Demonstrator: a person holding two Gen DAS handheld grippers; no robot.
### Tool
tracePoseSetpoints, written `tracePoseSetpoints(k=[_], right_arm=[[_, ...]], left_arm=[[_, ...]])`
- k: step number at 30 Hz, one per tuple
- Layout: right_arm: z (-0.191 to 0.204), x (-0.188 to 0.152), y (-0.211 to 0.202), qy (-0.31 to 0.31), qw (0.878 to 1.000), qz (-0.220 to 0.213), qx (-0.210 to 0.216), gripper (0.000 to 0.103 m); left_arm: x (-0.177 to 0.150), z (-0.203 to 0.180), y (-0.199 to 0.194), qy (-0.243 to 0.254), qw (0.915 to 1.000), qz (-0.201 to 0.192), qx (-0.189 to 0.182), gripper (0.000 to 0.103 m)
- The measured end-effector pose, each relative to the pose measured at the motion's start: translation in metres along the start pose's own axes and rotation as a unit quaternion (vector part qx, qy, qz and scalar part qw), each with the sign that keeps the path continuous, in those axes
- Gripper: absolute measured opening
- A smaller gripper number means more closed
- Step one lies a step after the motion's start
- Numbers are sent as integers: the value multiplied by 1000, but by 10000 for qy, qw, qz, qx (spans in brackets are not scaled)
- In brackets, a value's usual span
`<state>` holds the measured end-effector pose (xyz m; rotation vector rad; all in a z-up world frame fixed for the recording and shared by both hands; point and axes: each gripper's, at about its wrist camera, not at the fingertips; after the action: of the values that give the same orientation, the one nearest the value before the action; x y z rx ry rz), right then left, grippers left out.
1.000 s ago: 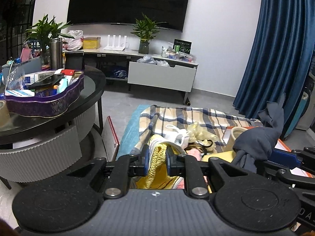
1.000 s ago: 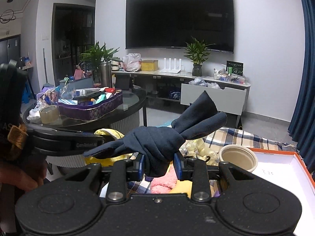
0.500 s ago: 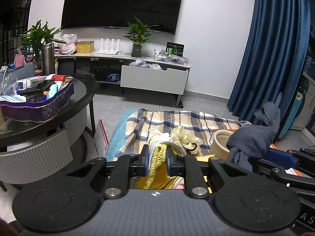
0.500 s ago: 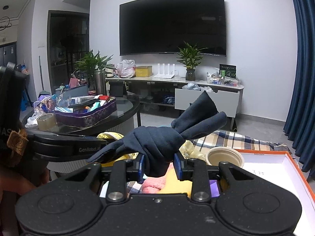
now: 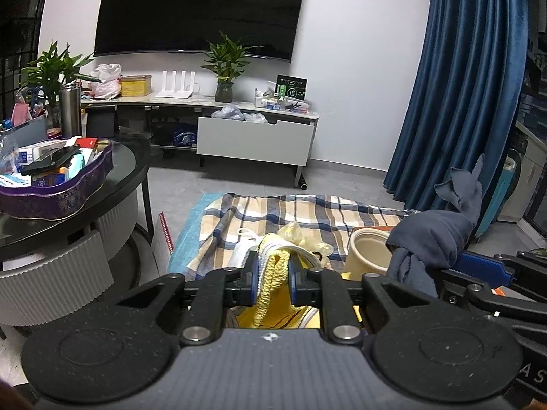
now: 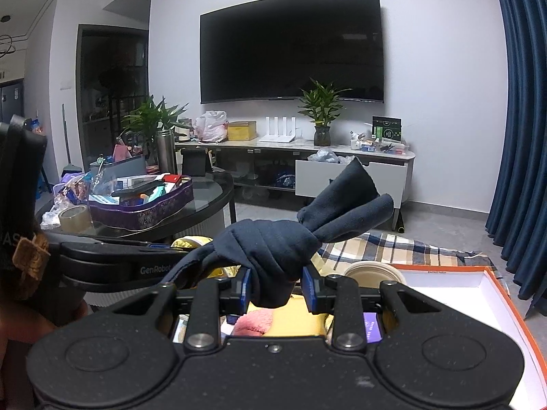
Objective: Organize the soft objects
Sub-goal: 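Lift and carry the yellow towel and navy cloth over the white orange-rimmed box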
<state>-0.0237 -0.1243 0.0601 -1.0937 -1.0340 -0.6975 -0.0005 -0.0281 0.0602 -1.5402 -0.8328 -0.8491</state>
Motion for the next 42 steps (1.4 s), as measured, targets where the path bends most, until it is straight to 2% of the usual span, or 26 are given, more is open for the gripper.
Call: tracePoseSetpoints(k=[26, 42], right_arm=[[-33, 5, -20, 211, 9993, -188, -264, 37], [-79, 4, -20, 448, 9972, -202, -572, 37]], left_arm=[[8, -32, 11, 261, 9991, -31, -335, 19], [17, -70, 39, 545, 9960, 35, -714, 19]])
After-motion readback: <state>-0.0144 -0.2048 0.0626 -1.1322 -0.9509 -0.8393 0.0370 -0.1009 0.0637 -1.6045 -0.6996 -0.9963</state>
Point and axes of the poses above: each gripper's, at about its wrist camera, not at the fingertips, and y roughly the way its jaws point, z to its left, x to its top, and after that the axes turned 1 degree about y, right-handed
